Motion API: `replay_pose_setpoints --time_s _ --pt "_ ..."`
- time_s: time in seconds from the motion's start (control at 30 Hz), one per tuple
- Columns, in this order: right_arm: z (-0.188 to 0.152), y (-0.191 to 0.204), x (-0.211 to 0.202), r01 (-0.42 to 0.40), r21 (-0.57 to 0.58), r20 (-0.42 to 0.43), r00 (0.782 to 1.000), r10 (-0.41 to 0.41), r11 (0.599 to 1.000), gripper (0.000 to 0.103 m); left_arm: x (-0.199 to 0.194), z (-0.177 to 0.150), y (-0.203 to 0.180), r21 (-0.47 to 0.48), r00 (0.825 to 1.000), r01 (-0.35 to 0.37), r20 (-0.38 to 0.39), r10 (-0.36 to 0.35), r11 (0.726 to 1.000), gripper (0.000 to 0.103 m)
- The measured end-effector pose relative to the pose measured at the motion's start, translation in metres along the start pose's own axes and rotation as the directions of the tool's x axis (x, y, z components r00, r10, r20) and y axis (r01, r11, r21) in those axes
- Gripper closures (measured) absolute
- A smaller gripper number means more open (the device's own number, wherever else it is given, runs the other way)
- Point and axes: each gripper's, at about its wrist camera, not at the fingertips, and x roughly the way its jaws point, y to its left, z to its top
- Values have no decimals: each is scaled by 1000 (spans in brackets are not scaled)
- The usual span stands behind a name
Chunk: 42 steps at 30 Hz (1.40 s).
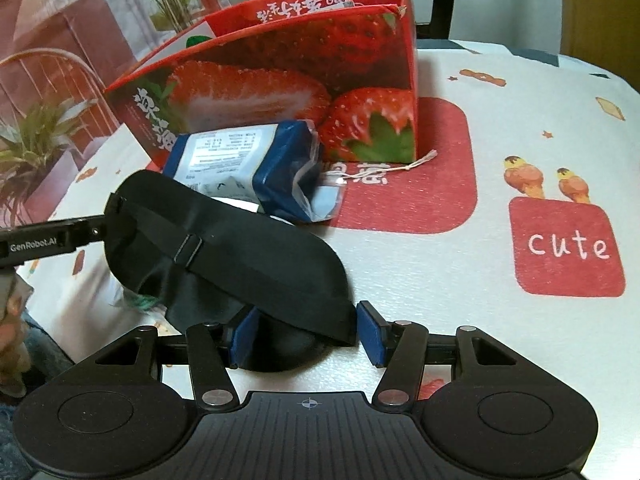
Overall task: Organize soft objects
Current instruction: 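Close the left gripper on the black eye mask while the right gripper grasps its other end, then lift the eye mask with both grippers and carry it over the red box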
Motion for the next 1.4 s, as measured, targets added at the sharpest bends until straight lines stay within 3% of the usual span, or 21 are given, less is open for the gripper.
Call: replay_pose_setpoints --time_s 0.23,0.37,0.53,0.63,0.87,1.07,1.13,1.4 --pt "3 1 0 -17 12 17 1000 17 1000 55 2 -1 1 -11 1000 5 -10 -5 1000 62" --pt "6 5 -2 -23 2 37 999 23 1000 65 3 -1 0 -8 1000 1 -11 -1 1000 62" --pt "14 9 -12 -28 -11 124 992 29 1000 78 4 -2 0 -5 1000 -3 -11 3 1000 61" --pt "17 11 -15 -40 -19 165 985 43 999 82 4 -2 1 -3 1000 -8 -12 8 1000 60" --pt "14 16 -10 -73 -31 173 982 77 997 88 3 -2 2 -11 1000 -17 -9 17 1000 57" --pt "11 11 -10 -29 -29 198 980 34 999 95 2 -2 2 -23 1000 -8 -3 8 1000 58" --pt "11 6 -11 -17 -14 205 979 19 1000 96 -1 -1 4 -39 1000 12 15 -12 999 52" --pt "11 -4 -13 47 4 236 971 -47 999 97 -14 4 14 -133 991 107 96 -94 985 52"
